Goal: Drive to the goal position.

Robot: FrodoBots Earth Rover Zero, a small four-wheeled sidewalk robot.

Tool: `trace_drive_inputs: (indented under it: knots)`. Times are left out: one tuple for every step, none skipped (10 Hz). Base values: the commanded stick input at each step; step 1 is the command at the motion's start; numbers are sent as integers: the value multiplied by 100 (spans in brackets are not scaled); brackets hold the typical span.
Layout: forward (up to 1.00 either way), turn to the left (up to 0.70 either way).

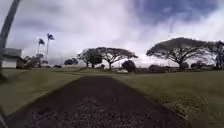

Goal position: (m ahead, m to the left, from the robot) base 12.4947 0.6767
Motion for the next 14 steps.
trace_drive_inputs:
  knots:
    - [50,0]
    - [50,0]
    - [50,0]
    - [50,0]
    - [50,0]
    - [50,0]
    - [50,-19]
    - [50,-50]
    - [50,-50]
    - [50,-8]
    - [50,0]
    - [50,0]
    - [50,0]
    - [50,0]
